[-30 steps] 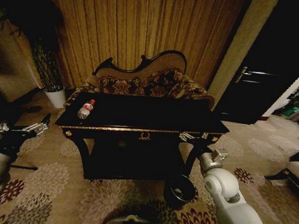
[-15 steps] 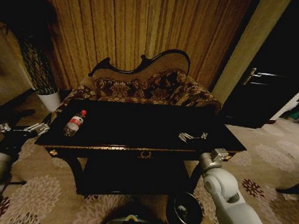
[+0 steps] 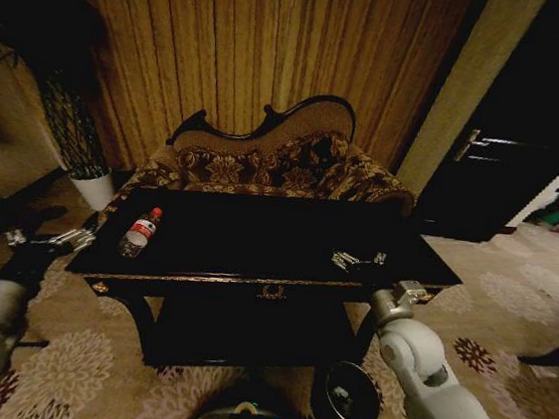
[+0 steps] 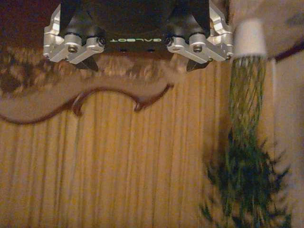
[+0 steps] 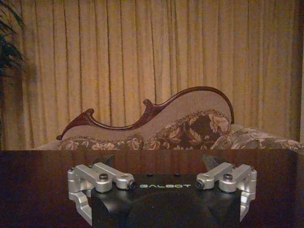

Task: Move to the front of the table and place the trash on the table into the trash bin.

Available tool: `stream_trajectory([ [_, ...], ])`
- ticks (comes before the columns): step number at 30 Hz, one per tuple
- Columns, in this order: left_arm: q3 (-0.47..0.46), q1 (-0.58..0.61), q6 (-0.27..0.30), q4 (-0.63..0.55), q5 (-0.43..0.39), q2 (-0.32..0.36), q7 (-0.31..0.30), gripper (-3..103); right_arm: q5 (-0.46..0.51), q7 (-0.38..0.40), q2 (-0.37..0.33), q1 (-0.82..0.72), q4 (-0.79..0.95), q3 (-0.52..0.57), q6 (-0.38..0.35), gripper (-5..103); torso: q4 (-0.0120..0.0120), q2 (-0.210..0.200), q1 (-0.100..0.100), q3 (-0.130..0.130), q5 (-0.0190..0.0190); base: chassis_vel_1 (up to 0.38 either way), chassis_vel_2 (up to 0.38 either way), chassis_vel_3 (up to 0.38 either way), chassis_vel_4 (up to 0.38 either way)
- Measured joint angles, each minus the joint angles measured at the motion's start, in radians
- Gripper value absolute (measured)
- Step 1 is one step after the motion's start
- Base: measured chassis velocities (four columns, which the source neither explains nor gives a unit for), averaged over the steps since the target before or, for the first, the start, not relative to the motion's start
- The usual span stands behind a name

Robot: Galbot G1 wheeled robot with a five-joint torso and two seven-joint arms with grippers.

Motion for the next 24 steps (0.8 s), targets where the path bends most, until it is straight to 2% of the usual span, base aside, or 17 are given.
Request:
stream_trajectory([
  [3, 0.017, -0.084, 0.125, 0.019, -0.117, 0.113, -0.095, 100, -0.001, 0.000, 0.003, -0.005, -0.001, -0.002, -0.001, 100, -0.0001, 0.000, 0.000, 0.000, 0.0002, 0.000, 0.000, 0.000, 0.000],
  [5, 0.017, -0.095, 0.142, 0.024, -0.130, 0.130, -0.101, 100, -0.001, 0.000, 0.005, -0.007, -0.001, -0.002, -0.001, 100, -0.0001, 0.000, 0.000, 0.000, 0.0003, 0.000, 0.000, 0.000, 0.000],
  [7, 0.016, -0.125, 0.193, 0.044, -0.185, 0.188, -0.109, 100, -0.001, 0.001, 0.009, -0.011, -0.004, -0.002, -0.001, 100, 0.0001, 0.000, 0.000, 0.000, 0.0005, 0.000, 0.000, 0.000, 0.000],
  [8, 0.016, -0.125, 0.193, 0.044, -0.185, 0.188, -0.109, 100, -0.001, 0.001, 0.009, -0.011, -0.004, -0.002, -0.001, 100, 0.0001, 0.000, 0.000, 0.000, 0.0005, 0.000, 0.000, 0.000, 0.000],
  [11, 0.031, -0.145, 0.215, 0.080, -0.238, 0.245, -0.110, 100, -0.002, 0.001, 0.013, -0.014, -0.007, -0.001, -0.001, 100, 0.0002, 0.000, 0.000, 0.000, 0.0004, 0.000, 0.000, 0.000, 0.000],
  [15, 0.059, -0.156, 0.216, 0.118, -0.256, 0.279, -0.108, 100, -0.002, 0.002, 0.015, -0.017, -0.009, 0.000, -0.001, 100, 0.0003, 0.000, 0.000, 0.000, 0.0002, 0.000, 0.000, 0.000, 0.000],
  [24, 0.142, -0.201, 0.214, 0.218, -0.265, 0.319, -0.097, 100, -0.002, 0.002, 0.015, -0.017, -0.026, 0.004, 0.001, 100, 0.0002, 0.000, 0.000, 0.000, 0.0003, 0.000, 0.000, 0.000, 0.000],
])
